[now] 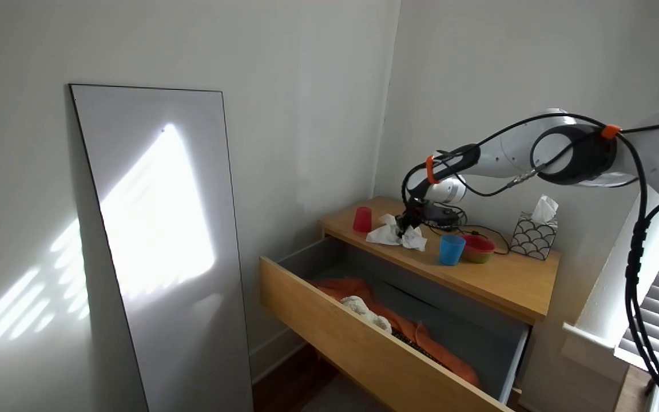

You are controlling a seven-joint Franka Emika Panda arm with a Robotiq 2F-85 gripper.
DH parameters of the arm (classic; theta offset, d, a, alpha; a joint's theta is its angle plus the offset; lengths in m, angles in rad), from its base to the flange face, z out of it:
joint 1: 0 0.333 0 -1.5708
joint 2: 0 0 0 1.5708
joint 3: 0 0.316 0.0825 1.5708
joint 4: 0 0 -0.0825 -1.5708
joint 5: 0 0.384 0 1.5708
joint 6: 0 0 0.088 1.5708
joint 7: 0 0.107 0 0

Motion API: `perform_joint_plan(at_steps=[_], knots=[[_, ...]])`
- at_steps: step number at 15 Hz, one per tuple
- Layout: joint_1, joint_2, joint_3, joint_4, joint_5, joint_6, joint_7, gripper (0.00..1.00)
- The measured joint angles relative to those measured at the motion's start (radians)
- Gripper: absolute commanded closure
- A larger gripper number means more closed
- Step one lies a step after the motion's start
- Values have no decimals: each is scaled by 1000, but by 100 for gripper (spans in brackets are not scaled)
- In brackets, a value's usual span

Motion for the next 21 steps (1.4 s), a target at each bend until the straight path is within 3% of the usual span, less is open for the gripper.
perform_joint_plan(at_steps=[14,21], knots=[[29,-149,-47,-19,0,-16,254,100],[52,-247,-81,-121,-5,-9,320,100]])
